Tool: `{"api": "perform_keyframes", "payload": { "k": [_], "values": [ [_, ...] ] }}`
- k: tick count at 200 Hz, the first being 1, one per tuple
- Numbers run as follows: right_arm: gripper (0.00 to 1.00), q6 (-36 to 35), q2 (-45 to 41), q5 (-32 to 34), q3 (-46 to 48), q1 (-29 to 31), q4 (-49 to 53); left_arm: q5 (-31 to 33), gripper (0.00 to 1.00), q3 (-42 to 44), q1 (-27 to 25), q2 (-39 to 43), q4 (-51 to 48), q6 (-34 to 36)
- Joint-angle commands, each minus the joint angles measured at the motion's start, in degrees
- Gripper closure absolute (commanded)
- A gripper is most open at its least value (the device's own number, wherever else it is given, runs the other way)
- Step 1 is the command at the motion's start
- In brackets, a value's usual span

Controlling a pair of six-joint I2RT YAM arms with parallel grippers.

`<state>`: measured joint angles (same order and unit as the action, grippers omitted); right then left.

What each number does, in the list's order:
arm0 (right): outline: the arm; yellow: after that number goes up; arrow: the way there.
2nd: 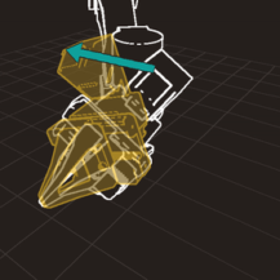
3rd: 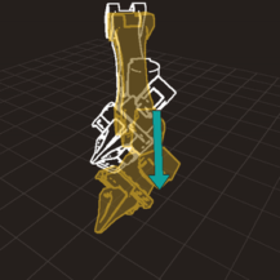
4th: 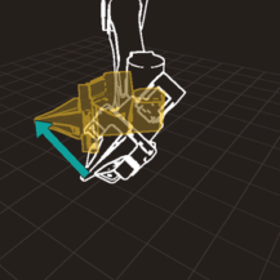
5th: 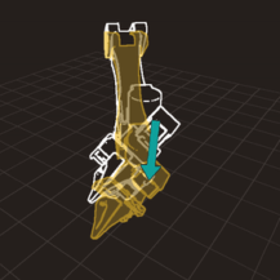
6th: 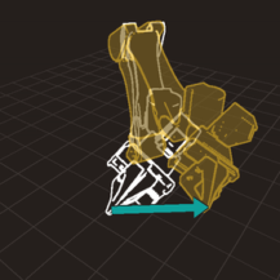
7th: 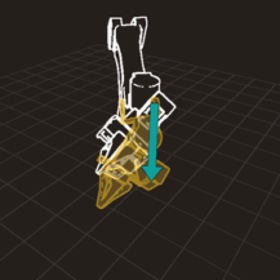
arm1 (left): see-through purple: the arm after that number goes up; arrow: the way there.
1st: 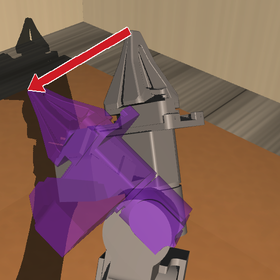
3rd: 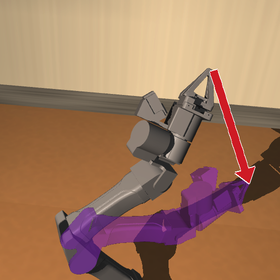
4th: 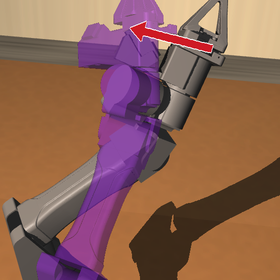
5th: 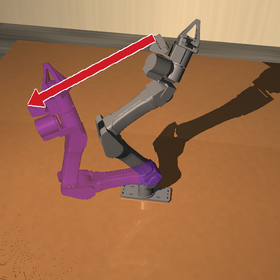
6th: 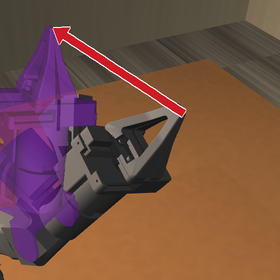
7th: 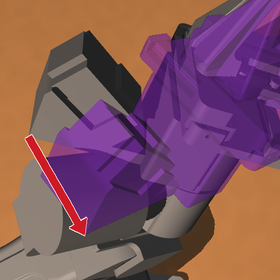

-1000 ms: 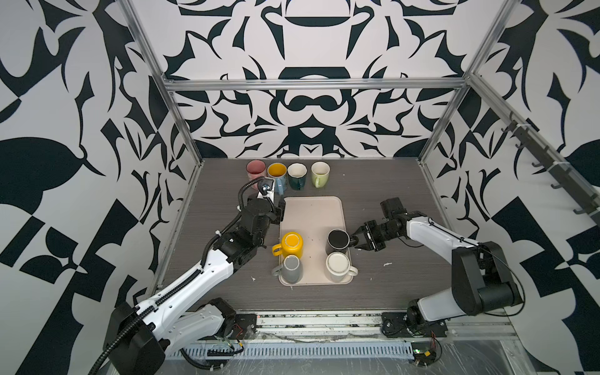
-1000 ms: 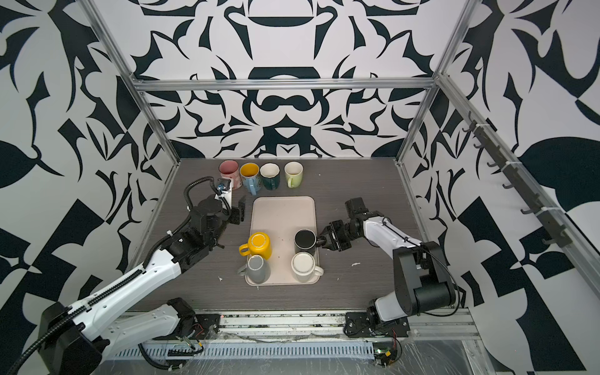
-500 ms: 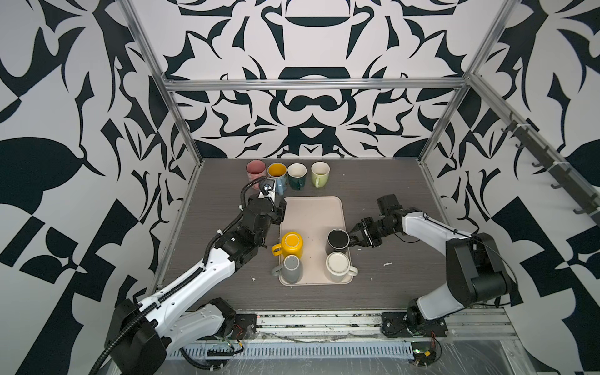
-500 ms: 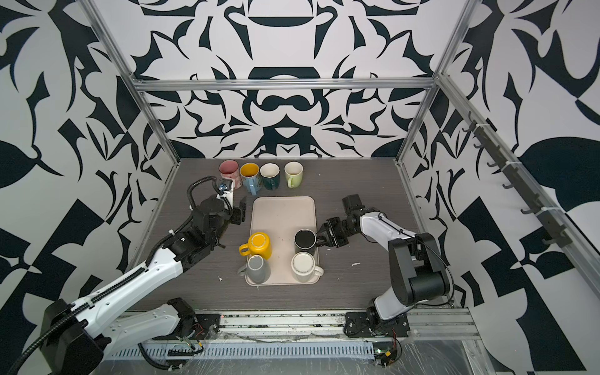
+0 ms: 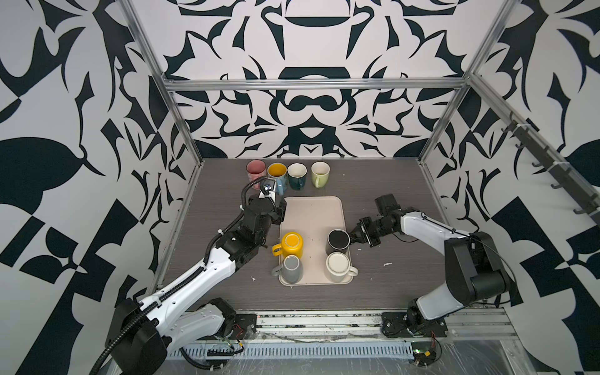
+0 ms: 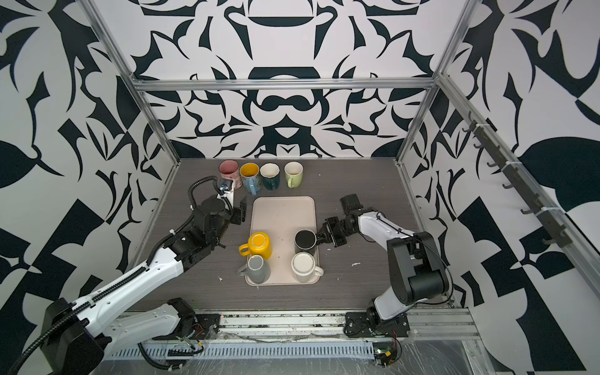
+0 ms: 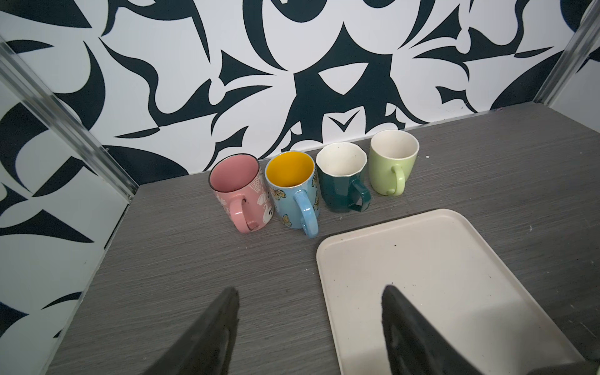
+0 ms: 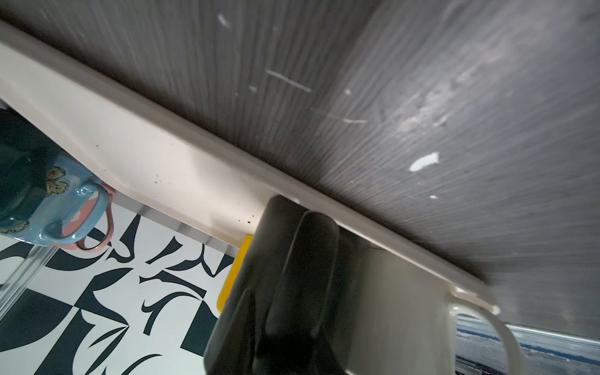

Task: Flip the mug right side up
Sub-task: 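Close the right gripper on the black mug and begin lifting it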

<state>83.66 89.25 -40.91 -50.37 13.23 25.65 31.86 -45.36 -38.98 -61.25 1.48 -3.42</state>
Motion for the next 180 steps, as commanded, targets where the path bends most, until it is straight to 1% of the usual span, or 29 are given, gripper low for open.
{"api": "perform_keyframes", "payload": {
  "k": [1, 30, 72, 112, 180],
  "values": [
    [0.88, 0.23, 0.36, -0.23, -1.49, 0.48, -0.89, 1.04, 0.27, 0.19, -0.04, -0.09, 1.07, 0.12],
    [1.00, 1.36, 1.15, -0.13, -1.46, 0.74, -3.51, 1.21, 0.27, 0.10, 0.00, -0.25, 0.99, 0.34],
    [1.00, 3.31, 2.42, 0.12, -1.57, 1.13, -9.75, 1.16, 0.27, -0.43, 0.05, -0.55, 0.99, 0.43],
    [1.00, 2.94, 1.39, 1.12, -2.78, 1.18, -14.34, 1.00, 0.27, -1.21, 0.05, -0.88, 0.46, 0.52],
    [1.00, -3.93, -3.54, 6.23, -3.71, 2.22, -18.91, -0.67, 0.27, -2.53, 0.02, -1.54, 0.46, -0.15]
  ]
}}
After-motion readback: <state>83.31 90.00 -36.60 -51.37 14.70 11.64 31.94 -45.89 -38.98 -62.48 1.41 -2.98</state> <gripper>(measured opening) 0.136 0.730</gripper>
